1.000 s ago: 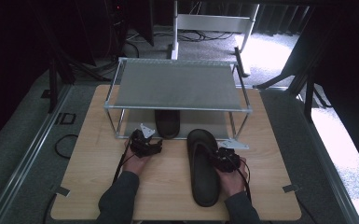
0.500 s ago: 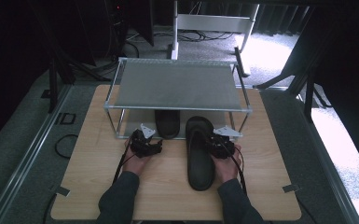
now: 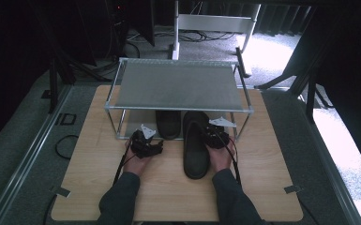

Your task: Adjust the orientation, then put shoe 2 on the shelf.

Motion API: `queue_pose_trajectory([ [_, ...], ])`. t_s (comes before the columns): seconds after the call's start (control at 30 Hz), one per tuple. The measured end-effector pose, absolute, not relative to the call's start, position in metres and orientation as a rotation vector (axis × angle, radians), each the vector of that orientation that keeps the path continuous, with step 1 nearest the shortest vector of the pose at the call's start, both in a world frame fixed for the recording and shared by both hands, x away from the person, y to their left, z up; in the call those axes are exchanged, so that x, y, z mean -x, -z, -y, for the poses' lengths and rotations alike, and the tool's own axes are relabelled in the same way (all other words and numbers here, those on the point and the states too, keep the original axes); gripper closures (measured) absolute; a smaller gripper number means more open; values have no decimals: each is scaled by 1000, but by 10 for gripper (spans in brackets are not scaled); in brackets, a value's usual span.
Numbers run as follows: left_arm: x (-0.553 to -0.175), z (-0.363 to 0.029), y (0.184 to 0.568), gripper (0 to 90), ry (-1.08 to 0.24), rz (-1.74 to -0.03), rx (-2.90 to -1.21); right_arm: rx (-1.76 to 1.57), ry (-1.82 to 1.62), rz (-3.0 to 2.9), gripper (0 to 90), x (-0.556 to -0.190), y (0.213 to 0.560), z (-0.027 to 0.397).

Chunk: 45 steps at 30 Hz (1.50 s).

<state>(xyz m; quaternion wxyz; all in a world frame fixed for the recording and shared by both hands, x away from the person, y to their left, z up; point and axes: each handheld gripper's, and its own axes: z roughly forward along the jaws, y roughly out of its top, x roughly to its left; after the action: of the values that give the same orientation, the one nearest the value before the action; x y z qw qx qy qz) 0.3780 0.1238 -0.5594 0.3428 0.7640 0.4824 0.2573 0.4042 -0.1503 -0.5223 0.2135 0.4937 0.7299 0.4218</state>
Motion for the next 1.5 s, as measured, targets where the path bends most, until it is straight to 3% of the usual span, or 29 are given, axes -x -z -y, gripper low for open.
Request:
queue_pose_trajectory([
  [0.3, -378, -124, 559, 287, -667, -1254, -1985, -1377, -1158, -2046, 695, -417, 529, 147],
  [0.53, -378, -124, 559, 288, -667, -1254, -1985, -1362, -1152, -2044, 527, -408, 524, 150],
  [0.63, -378, -124, 559, 288, -669, -1254, -1985, -1322, -1167, -2055, 443, -389, 519, 155],
  [1.23, -378, -124, 559, 288, -668, -1255, -1986, -1128, -1078, -2261, 141, -283, 526, 144],
  [1.5, -378, -124, 559, 288, -670, -1254, -1987, -1146, -1005, -2308, 111, -272, 544, 141],
])
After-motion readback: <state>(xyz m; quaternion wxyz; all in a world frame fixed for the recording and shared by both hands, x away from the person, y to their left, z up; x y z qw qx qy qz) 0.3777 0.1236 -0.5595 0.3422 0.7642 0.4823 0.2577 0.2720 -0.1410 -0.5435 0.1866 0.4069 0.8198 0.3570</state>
